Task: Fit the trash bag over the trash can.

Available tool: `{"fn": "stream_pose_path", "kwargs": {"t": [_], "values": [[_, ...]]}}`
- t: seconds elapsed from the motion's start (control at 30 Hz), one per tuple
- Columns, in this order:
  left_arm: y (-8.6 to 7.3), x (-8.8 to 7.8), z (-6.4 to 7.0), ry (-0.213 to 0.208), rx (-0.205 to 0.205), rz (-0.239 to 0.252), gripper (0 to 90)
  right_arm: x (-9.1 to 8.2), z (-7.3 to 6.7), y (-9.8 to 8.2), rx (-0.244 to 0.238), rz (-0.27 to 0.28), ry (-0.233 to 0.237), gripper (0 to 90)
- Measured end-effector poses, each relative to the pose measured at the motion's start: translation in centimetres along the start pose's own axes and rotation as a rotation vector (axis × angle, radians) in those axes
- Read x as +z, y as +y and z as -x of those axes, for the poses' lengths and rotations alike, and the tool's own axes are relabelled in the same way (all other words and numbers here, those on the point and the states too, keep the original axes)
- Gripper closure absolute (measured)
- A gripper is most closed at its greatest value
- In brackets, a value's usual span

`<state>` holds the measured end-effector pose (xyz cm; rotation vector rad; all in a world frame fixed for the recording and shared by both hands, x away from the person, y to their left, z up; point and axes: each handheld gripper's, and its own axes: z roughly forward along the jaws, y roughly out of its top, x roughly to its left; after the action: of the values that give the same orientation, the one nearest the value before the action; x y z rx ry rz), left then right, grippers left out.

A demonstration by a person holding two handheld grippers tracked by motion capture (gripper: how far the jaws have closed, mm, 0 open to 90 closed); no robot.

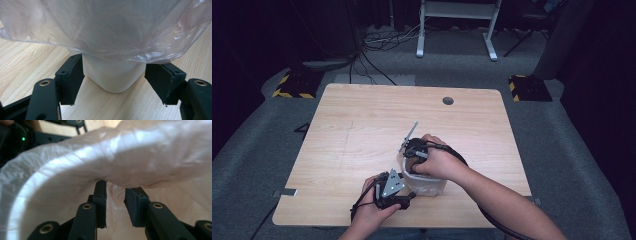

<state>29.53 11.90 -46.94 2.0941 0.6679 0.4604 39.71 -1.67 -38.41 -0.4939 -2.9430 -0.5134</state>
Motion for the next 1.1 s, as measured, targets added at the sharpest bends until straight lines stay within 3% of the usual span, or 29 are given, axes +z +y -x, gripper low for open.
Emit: {"fn": "stream_pose_path", "kwargs": {"t": [0.1, 0.17, 0.23, 0.27, 0.3, 0.33, 0.37, 0.4, 0.43, 0.5, 0.6, 0.73, 0.77, 0.83, 0.87, 0.9, 0.93, 0.97, 1.07, 1.1], "values": [[0.0, -0.1, 0.0, -0.009, 0.001, 0.007, 31.5, -0.3, 0.1, -0.2, 0.008, 0.018, 0.003, 67.0], [-0.1, -0.2, 0.0, -0.008, -0.003, 0.009, 31.8, -1.1, 0.4, -0.5, 0.014, 0.046, 0.006, 65.4], [-0.1, -0.3, -0.1, -0.009, -0.008, 0.014, 31.9, -3.1, 0.5, -1.3, 0.017, 0.117, -0.02, 62.6], [-0.1, -0.3, -0.1, -0.009, -0.008, 0.014, 31.9, -3.1, 0.5, -1.3, 0.017, 0.117, -0.02, 62.6], [-0.2, -0.4, -0.2, -0.01, -0.009, 0.012, 31.9, -4.8, 0.5, -2.0, 0.014, 0.182, -0.064, 59.2], [-0.2, -0.4, -0.2, -0.01, -0.009, 0.012, 31.9, -4.8, 0.5, -2.0, 0.014, 0.182, -0.064, 59.2], [-0.2, -0.4, -0.2, -0.005, -0.009, 0.013, 31.8, -6.6, 0.6, -2.9, 0.014, 0.257, -0.125, 57.3], [-0.2, -0.4, -0.2, -0.005, -0.009, 0.013, 31.8, -7.4, 0.7, -3.3, 0.01, 0.281, -0.158, 55.5], [-0.2, -0.4, -0.2, -0.005, -0.01, 0.012, 31.8, -7.4, 0.7, -3.3, 0.01, 0.281, -0.158, 55.5], [-0.3, -0.5, -0.1, -0.001, -0.009, 0.013, 31.7, -9.3, 0.9, -4.8, 0.021, 0.355, -0.247, 47.5], [-0.4, -0.6, -0.1, 0.0, -0.014, 0.014, 31.5, -9.7, 1.1, -5.7, 0.037, 0.377, -0.295, 40.9], [-0.3, -0.5, -0.1, -0.005, -0.017, 0.009, 31.6, -8.5, 2.2, -6.6, 0.075, 0.345, -0.323, 34.1], [-0.3, -0.4, 0.0, -0.006, -0.017, 0.011, 31.6, -7.5, 2.8, -6.3, 0.07, 0.305, -0.345, 34.1], [-0.2, -0.3, 0.1, -0.01, -0.011, 0.009, 31.6, -7.1, 3.0, -6.1, 0.069, 0.283, -0.362, 34.2], [-0.2, -0.3, 0.1, -0.013, -0.011, 0.009, 31.7, -6.4, 3.5, -5.6, 0.076, 0.24, -0.4, 36.2], [-0.2, -0.3, 0.1, -0.013, -0.013, 0.009, 31.7, -6.4, 3.5, -5.6, 0.076, 0.24, -0.4, 36.2], [-0.2, -0.2, 0.0, -0.014, -0.015, 0.008, 31.7, -5.9, 3.8, -5.3, 0.078, 0.181, -0.437, 36.3], [-0.2, -0.2, 0.0, -0.014, -0.015, 0.008, 31.7, -5.9, 3.8, -5.3, 0.078, 0.181, -0.437, 36.3], [-0.2, -0.1, -0.1, -0.017, -0.017, 0.007, 31.8, -5.2, 4.4, -5.1, 0.093, 0.089, -0.454, 37.5], [-0.2, -0.1, -0.1, -0.017, -0.017, 0.007, 31.8, -5.2, 4.4, -5.1, 0.093, 0.089, -0.454, 37.5]]}}
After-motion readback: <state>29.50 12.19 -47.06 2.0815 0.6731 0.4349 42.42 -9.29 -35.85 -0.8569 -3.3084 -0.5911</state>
